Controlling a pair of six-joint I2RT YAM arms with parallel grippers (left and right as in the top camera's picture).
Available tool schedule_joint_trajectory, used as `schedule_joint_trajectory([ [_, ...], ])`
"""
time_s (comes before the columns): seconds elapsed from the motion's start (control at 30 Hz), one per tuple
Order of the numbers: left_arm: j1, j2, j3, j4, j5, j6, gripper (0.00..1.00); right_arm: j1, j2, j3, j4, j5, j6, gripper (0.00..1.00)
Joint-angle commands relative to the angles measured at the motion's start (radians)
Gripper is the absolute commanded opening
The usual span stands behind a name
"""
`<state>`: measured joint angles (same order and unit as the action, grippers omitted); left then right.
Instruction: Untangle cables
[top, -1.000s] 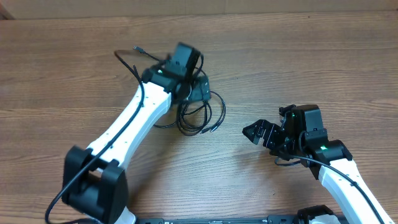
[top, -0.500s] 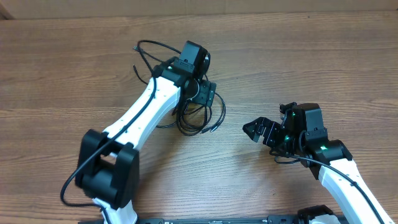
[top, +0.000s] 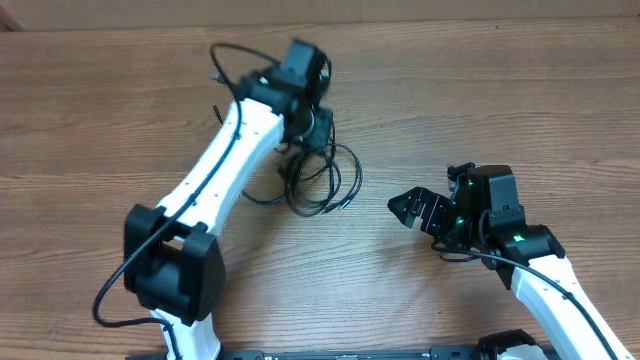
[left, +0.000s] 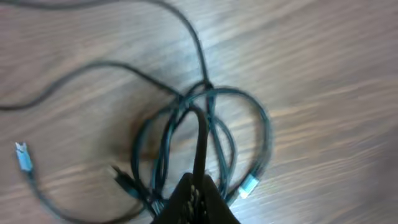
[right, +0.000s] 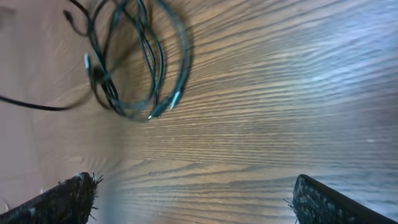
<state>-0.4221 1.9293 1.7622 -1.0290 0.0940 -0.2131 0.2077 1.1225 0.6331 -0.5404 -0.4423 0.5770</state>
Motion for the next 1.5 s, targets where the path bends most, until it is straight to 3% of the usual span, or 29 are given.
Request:
schedule_joint_trajectory([
  [0.0, 0.008, -0.113, 0.164, -0.052, 0.154, 0.034, 0.04, 0.051, 0.0, 0.023, 0.042, -0.055, -0.002, 1.0],
  [0.13, 0.008, -0.187, 0.243, -0.092, 0.314, 0.136, 0.04, 0.117, 0.0, 0.023, 0.146, -0.087, -0.003, 1.0],
  [0.4, 0.008, -0.36, 0.266, -0.134, 0.415, 0.177, 0.04, 0.146, 0.0, 0.023, 0.496, -0.093, -0.001, 1.0],
  [0.53, 0.008, -0.423, 0.266, -0.114, 0.494, 0.181, 0.04, 0.146, 0.0, 0.023, 0.637, -0.024, 0.145, 1.0],
  [0.63, 0.008, -0.451, 0.266, -0.078, 0.612, 0.185, 0.04, 0.154, 0.01, 0.023, 0.645, 0.107, 0.258, 1.0],
  [0.83, 0.008, -0.464, 0.266, -0.012, 0.679, 0.184, 0.04, 0.192, 0.096, 0.023, 0.636, 0.182, 0.261, 1.0],
  [1.0, 0.008, -0.463, 0.266, -0.042, 0.387, 0.127, 0.04, 0.183, 0.051, 0.024, 0.594, 0.119, 0.179, 1.0],
  [1.17, 0.008, -0.463, 0.266, -0.066, 0.032, -0.124, 0.04, 0.151, -0.101, 0.024, 0.437, 0.113, 0.216, 1.0],
  [1.33, 0.007, -0.463, 0.266, -0.063, -0.031, -0.251, 0.04, 0.179, -0.225, 0.024, 0.399, 0.029, 0.275, 1.0],
  [1.47, 0.002, -0.462, 0.266, -0.071, -0.113, -0.312, 0.04, 0.238, -0.246, 0.024, 0.362, 0.071, 0.288, 1.0],
])
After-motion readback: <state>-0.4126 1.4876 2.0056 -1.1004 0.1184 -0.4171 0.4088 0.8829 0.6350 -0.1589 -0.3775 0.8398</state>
